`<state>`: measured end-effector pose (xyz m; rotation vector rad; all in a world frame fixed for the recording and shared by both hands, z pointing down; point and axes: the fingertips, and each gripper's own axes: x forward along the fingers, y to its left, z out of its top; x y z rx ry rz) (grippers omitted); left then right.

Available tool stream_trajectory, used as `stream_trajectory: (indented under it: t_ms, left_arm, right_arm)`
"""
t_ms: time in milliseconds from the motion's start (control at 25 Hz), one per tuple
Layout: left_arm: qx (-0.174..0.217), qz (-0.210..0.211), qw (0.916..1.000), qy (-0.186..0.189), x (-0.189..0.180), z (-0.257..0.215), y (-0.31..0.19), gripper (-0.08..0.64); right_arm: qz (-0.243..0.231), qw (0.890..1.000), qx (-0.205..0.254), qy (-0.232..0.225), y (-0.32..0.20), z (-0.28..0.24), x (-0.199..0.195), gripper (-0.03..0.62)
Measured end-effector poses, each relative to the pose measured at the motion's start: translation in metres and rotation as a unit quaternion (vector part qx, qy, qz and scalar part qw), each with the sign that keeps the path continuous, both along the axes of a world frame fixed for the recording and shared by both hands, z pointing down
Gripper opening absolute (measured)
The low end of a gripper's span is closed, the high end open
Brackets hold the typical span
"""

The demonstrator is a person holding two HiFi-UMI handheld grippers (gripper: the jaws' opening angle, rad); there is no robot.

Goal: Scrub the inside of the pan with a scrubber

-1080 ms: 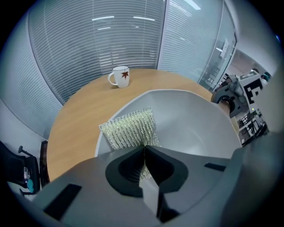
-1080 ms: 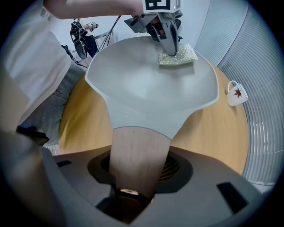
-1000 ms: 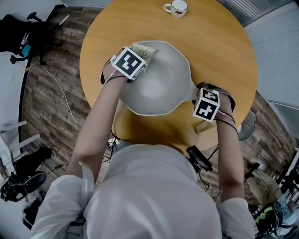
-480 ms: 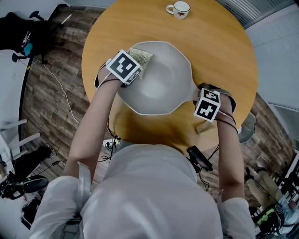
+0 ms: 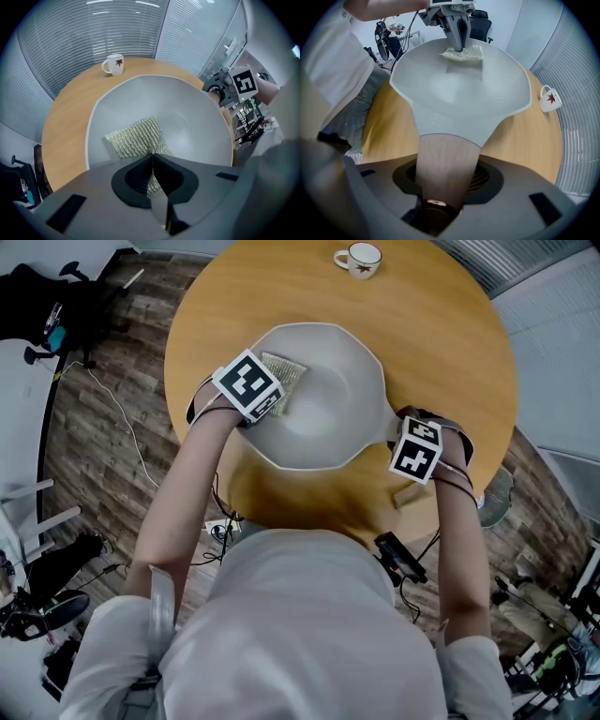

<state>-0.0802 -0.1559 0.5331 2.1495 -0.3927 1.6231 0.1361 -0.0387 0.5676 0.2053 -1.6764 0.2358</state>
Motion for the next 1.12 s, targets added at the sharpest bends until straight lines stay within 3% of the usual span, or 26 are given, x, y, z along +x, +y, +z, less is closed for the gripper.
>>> stream_trajectory:
  t_ms: [560, 1120]
  left_arm:
    - [-0.043, 0.114, 0.9917, -0.04, 0.004, 0.013, 0.046, 0.017]
    - [-0.085, 0.173, 0.9789, -0.067, 0.004, 0.019, 0.077, 0.017]
  right_arm:
    - [0.001, 1.0, 0.005, -0.001, 0.0, -0.001, -0.001, 0.192]
    - [0.001, 1.0, 0.003, -0.001, -0.001, -0.001, 0.0, 0.192]
